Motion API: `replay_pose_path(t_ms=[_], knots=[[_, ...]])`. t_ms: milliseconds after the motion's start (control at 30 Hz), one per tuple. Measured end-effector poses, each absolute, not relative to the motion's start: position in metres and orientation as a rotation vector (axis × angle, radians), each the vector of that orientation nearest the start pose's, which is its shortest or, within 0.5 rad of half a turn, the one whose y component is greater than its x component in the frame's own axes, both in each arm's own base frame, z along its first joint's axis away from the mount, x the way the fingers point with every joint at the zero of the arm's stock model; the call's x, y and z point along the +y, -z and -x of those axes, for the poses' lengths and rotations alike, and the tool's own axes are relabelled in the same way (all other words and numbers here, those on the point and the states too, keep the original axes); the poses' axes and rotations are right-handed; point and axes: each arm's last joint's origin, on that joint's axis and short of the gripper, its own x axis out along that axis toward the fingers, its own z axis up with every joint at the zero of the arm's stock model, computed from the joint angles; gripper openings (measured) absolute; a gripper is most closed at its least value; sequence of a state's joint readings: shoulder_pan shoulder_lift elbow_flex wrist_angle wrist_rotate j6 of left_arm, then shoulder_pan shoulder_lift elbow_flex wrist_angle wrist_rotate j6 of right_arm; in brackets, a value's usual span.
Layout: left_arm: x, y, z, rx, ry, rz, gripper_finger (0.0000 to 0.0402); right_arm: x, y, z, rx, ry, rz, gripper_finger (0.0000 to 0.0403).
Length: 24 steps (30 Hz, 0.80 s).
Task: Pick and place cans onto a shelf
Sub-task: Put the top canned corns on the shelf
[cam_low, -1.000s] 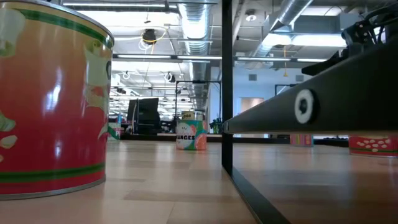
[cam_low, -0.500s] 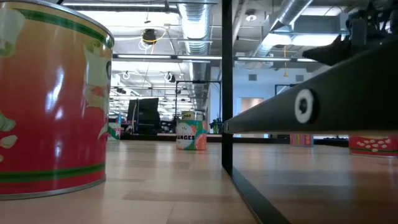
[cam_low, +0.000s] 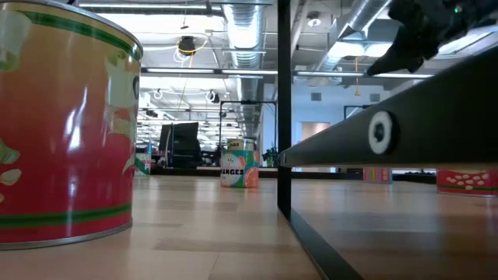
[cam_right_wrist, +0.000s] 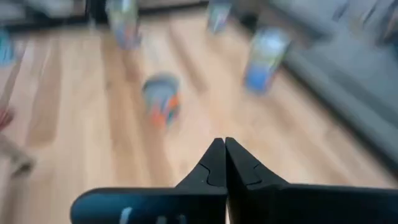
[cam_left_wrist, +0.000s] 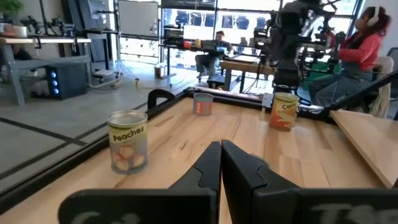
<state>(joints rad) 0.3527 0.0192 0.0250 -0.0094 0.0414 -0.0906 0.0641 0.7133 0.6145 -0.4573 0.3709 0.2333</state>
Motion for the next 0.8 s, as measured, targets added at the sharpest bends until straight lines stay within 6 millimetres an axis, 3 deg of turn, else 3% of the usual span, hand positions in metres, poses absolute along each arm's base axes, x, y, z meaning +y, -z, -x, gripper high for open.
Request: replay_pose_path(t_ms=[233,400,600,800], knots=[[0.033,-0.169,-0.092,-0.004,-0.312,0.092,0.0,0.05,-0.286,-0.173,0.914,0.335,-0.242,0.0027],[0.033,-0.169,-0.092,-0.001,-0.312,0.091,0.0,0.073,-0.295,-0.175,1.141,0.533,-0.304,0.0069],[0.033,-0.169,-0.092,0.002,-0.312,0.074,0.0,0.078,-0.277,-0.179,1.34,0.711,-0.322,0.0134],[0.033,-0.169,-0.092,0.002,-0.311,0.074,0.0,0.064,-0.261,-0.18,1.412,0.769,-0.365,0.0186]])
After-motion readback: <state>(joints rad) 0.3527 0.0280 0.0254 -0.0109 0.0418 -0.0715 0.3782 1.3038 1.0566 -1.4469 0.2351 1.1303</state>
